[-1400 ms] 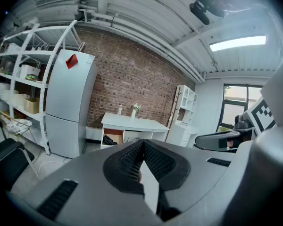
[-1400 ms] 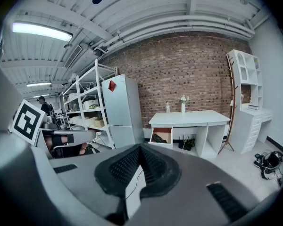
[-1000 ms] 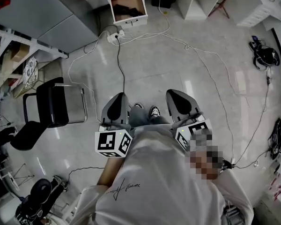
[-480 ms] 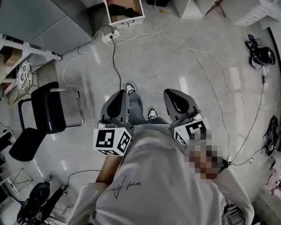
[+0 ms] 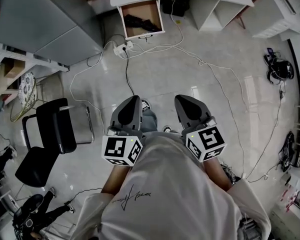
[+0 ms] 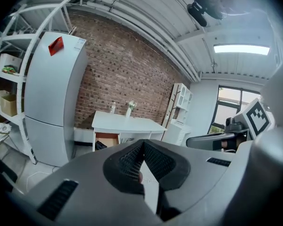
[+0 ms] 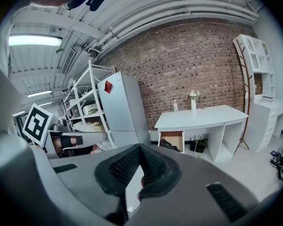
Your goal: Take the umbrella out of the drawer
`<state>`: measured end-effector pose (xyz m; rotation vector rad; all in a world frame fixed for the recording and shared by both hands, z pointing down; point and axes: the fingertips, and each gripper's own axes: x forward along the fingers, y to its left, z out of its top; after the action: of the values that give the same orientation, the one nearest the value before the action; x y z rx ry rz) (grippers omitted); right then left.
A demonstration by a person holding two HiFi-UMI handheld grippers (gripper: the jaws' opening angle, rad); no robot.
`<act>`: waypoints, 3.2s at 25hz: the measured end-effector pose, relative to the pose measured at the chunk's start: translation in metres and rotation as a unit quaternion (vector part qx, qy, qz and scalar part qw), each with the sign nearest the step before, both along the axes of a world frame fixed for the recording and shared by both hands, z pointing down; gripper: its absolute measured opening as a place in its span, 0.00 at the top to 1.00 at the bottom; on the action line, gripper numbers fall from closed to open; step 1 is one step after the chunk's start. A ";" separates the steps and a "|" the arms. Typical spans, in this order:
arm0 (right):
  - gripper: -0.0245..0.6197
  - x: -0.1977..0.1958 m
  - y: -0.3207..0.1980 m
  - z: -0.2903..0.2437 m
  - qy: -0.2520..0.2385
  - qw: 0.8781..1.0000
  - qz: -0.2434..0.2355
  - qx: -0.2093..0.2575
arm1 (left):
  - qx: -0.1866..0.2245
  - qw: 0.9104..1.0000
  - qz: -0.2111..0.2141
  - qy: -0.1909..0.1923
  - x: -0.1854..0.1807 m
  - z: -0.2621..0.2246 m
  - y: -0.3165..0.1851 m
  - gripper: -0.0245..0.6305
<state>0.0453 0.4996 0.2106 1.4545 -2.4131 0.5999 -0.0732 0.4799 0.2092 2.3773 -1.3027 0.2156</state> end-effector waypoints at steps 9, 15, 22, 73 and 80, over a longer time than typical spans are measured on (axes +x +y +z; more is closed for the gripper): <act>0.95 -0.048 -0.081 -0.007 -0.004 1.000 -0.016 -0.004 | 0.007 1.000 0.018 -0.008 -0.043 -0.003 -0.082 0.94; 0.94 -0.068 -0.114 0.000 0.011 1.000 -0.015 -0.016 | 0.026 0.999 0.023 0.015 -0.064 -0.006 -0.117 0.94; 0.94 -0.079 -0.137 0.004 0.015 1.000 -0.015 -0.022 | 0.034 0.999 0.011 0.015 -0.080 0.001 -0.138 0.94; 0.94 0.035 -0.467 0.073 0.033 0.983 -0.173 -0.044 | 0.000 0.990 -0.130 -0.058 0.025 0.025 -0.436 0.94; 0.94 0.025 -0.482 0.088 0.050 0.980 -0.183 -0.054 | -0.012 0.991 -0.118 -0.066 0.021 0.038 -0.451 0.94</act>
<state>0.0703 0.0175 0.2987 0.9400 -2.4376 0.5447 -0.0518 0.0293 0.2470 2.1954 -1.6185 0.3197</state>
